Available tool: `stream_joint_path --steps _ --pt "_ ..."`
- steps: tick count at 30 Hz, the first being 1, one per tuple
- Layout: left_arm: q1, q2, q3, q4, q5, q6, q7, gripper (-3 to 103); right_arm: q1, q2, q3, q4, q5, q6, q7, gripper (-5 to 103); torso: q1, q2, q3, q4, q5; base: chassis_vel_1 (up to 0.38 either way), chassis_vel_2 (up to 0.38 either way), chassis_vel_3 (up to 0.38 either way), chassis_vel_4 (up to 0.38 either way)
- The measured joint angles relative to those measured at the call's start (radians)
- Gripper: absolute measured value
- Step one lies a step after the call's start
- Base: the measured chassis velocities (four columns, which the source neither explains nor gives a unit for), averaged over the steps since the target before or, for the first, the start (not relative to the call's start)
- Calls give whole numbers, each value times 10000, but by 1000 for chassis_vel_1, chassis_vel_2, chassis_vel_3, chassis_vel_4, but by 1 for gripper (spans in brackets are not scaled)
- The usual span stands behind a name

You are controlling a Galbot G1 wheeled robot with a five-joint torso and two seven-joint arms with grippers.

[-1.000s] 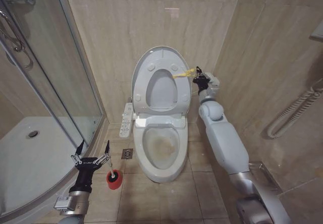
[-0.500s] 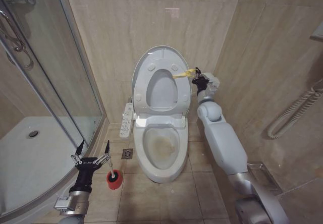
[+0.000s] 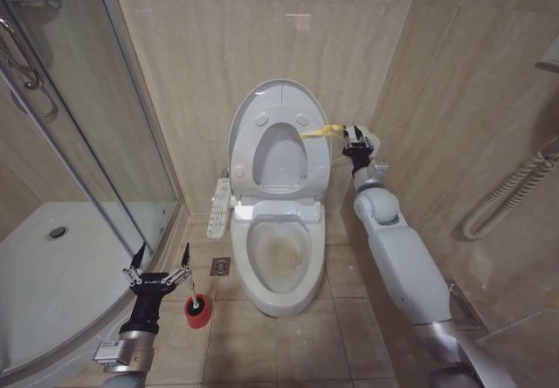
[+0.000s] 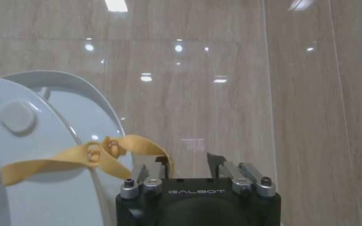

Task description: Open the toilet lid, clean the toilet bowl with a toilet brush, close the toilet lid, and flush.

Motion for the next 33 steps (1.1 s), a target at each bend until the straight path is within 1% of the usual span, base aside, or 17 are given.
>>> stream_joint_path --steps 3,4,8,9,10,15,17,18,23,30,33 --pt "0 0 0 0 0 0 0 100 -122 -20 -23 220 32 -69 3 24 0 0 0 1 -1 0 0 0 0" --pt "0 0 0 0 0 0 0 100 -157 -24 -34 284 39 -103 4 51 0 0 0 2 -1 0 0 0 0" --pt "0 0 0 0 0 0 0 100 -144 38 -116 294 40 -177 58 51 0 0 0 2 -1 0 0 0 0" --pt "0 0 0 1 0 0 0 100 -88 86 -134 266 40 -233 99 51 0 0 0 6 -1 0 0 0 0" --pt "0 0 0 0 0 0 0 100 -53 102 -141 263 38 -279 122 78 0 0 0 6 -1 0 0 0 0" --pt "1 0 0 0 0 0 -1 100 -139 13 -139 385 33 -354 145 78 0 0 0 6 -2 0 0 0 0" --pt "0 0 0 0 0 0 -1 100 -302 -28 -82 538 32 -357 151 78 0 0 0 1 -2 0 0 0 0" --pt "0 0 0 0 0 0 0 100 -423 -32 -30 659 35 -366 161 99 0 0 0 1 -1 0 0 0 0" --pt "0 0 0 0 0 0 0 100 -630 -99 98 981 60 -402 172 99 0 0 0 3 -2 0 0 0 0" --pt "0 0 0 1 0 0 0 100 -779 -349 272 1272 210 -440 173 100 0 0 0 3 -1 0 0 0 0" --pt "0 0 0 0 0 0 0 100 -964 -488 293 1633 339 -567 165 100 0 0 0 4 -1 0 0 0 0"
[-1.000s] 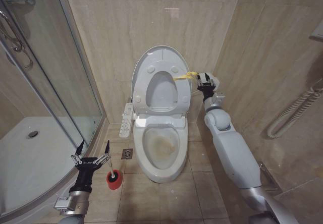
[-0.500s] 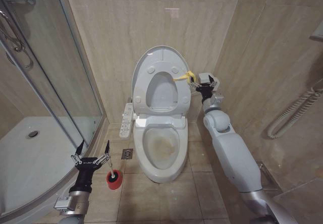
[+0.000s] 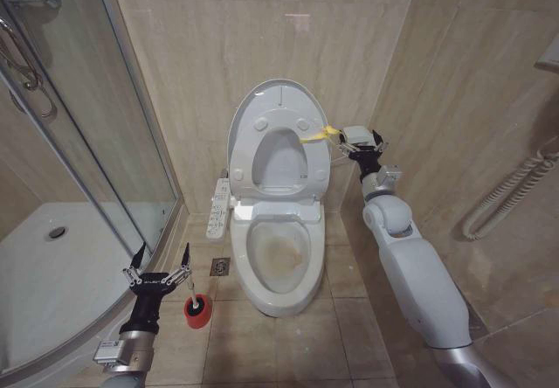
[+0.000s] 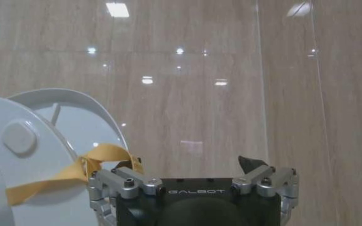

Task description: Open the toilet lid, clean the toilet bowl with a toilet brush, close the toilet lid, and flush.

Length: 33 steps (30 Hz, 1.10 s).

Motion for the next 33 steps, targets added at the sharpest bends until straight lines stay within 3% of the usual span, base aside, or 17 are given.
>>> stream_joint_path --steps 10,21,22,29,30,33 --pt "1 0 0 0 0 0 0 100 -179 23 -214 332 66 -158 -28 100 0 0 0 0 0 0 0 0 0" --pt "1 0 0 0 0 0 0 100 343 205 -399 -416 13 -8 39 100 0 0 0 0 0 0 0 0 0" --pt "0 0 0 0 0 0 0 100 458 254 -439 -536 9 -10 58 74 0 0 0 1 0 0 0 0 0" --pt "1 0 0 0 0 0 0 100 1164 458 -755 -1271 -28 -186 186 74 0 0 1 0 -1 0 0 0 0" --pt "1 0 0 0 0 0 0 100 1373 540 -824 -1491 -50 -235 218 47 0 0 1 0 -1 0 0 0 0" --pt "0 0 0 0 0 0 0 100 1683 697 -923 -1841 -116 -268 264 47 1 0 1 0 -1 0 0 0 0"
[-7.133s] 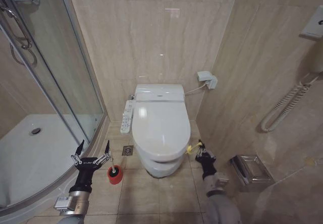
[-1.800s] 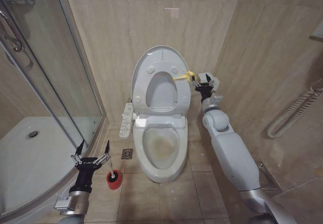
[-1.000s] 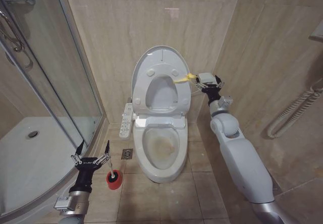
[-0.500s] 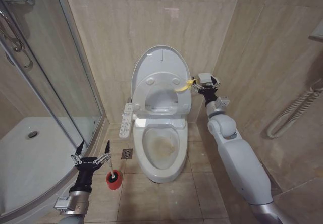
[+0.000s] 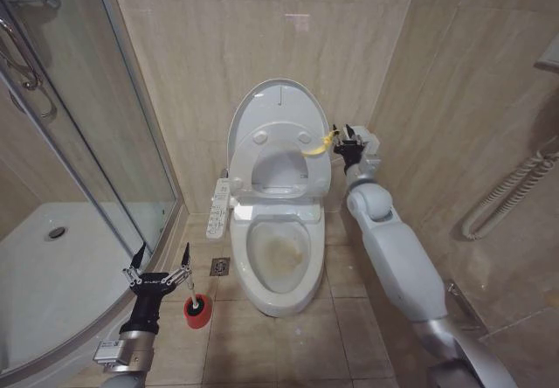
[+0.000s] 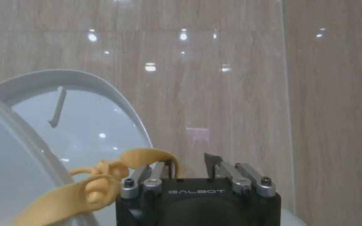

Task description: Open the toilet lid, clean the toilet bowl with a toilet brush, close the toilet lid, and flush.

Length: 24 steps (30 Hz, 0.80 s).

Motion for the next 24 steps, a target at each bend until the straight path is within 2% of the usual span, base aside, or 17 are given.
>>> stream_joint_path --steps 4,5,10,11,24 --pt "0 0 0 0 0 0 0 100 538 230 -115 -573 -122 -13 50 47 0 0 0 2 0 0 0 0 0" --pt "1 0 0 0 0 0 1 100 784 308 -155 -791 -173 -14 70 20 0 -1 0 0 0 0 0 0 0" --pt "0 0 0 0 0 0 0 100 1394 527 -208 -1369 -312 -10 154 20 0 0 0 1 -1 0 0 0 0" --pt "0 0 0 0 0 0 0 100 1508 548 -209 -1491 -340 0 165 2 0 0 0 1 -1 0 0 0 0" --pt "0 0 0 0 0 0 0 100 2371 399 -177 -2792 -547 320 95 2 1 -1 1 3 0 0 0 0 0"
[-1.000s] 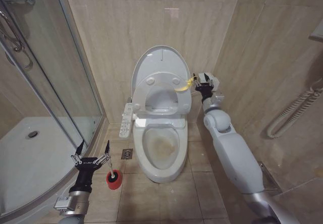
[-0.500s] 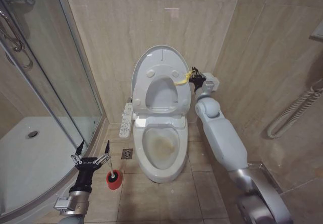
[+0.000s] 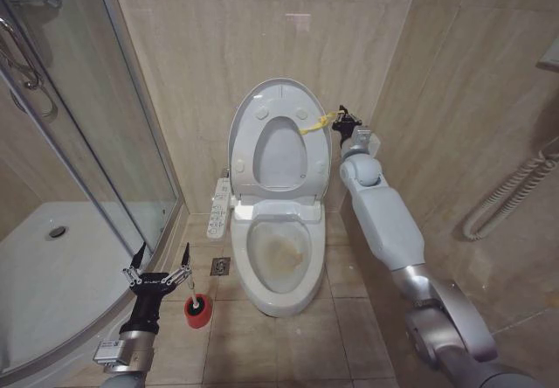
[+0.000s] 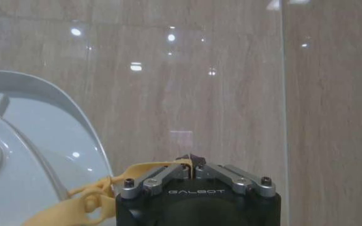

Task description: Open the toilet lid, clean the toilet bowl with a toilet brush, close the toilet lid, and flush.

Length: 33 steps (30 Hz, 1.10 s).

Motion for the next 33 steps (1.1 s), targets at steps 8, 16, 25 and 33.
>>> stream_joint_path --steps 8,16,25,33 --pt "0 0 0 0 0 0 0 100 155 -116 0 -418 -64 40 -36 2 0 0 0 -1 0 0 0 0 0" --pt "0 0 0 0 0 0 0 100 -265 -406 -50 4 -54 -83 30 2 0 0 -1 -4 1 0 0 0 0" --pt "0 0 0 0 0 0 0 100 -1139 -686 -184 1177 89 -476 187 3 -1 1 -2 -10 1 0 0 0 0" --pt "0 0 0 0 0 0 0 100 -1917 -730 -105 1969 112 -472 282 30 -1 1 -2 -4 1 0 0 0 0"
